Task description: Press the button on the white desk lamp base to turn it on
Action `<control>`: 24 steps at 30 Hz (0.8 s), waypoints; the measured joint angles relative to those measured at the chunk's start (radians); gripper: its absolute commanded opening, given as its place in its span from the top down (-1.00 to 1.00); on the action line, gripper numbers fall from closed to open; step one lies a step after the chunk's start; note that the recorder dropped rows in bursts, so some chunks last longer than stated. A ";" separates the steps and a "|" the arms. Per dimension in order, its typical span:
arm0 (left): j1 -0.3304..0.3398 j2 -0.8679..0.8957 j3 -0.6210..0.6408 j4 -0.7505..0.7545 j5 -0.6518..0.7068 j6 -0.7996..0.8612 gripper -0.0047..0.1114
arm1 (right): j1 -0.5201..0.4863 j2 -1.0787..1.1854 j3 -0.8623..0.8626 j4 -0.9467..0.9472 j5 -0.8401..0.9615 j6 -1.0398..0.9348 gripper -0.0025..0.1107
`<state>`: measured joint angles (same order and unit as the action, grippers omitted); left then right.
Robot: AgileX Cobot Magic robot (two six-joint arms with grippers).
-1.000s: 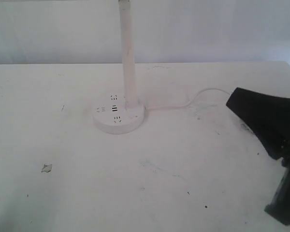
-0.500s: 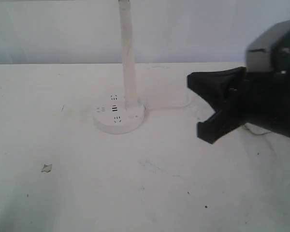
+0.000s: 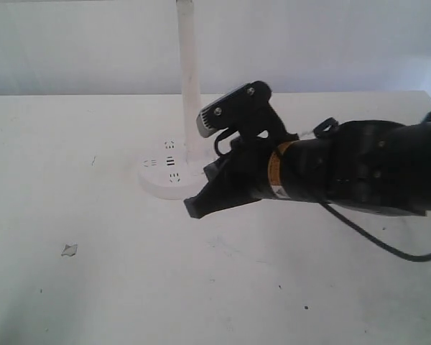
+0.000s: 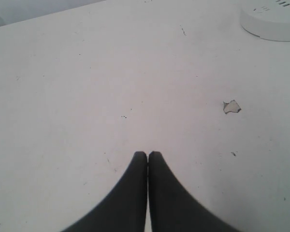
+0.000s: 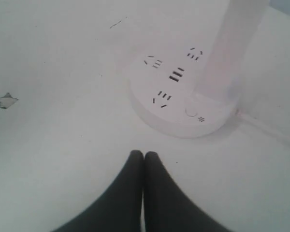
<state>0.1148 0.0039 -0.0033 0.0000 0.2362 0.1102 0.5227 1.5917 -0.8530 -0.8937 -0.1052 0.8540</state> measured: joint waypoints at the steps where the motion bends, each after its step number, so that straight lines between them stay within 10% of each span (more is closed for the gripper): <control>1: 0.000 0.000 0.000 0.000 0.000 0.000 0.92 | 0.001 0.031 -0.013 0.008 -0.010 0.000 0.96; 24: 0.000 0.000 0.000 0.000 0.000 0.000 0.92 | 0.005 0.252 -0.174 0.117 -0.190 -0.012 0.96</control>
<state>0.1148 0.0039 -0.0033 0.0000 0.2362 0.1102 0.5274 1.8441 -1.0272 -0.7769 -0.2947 0.8422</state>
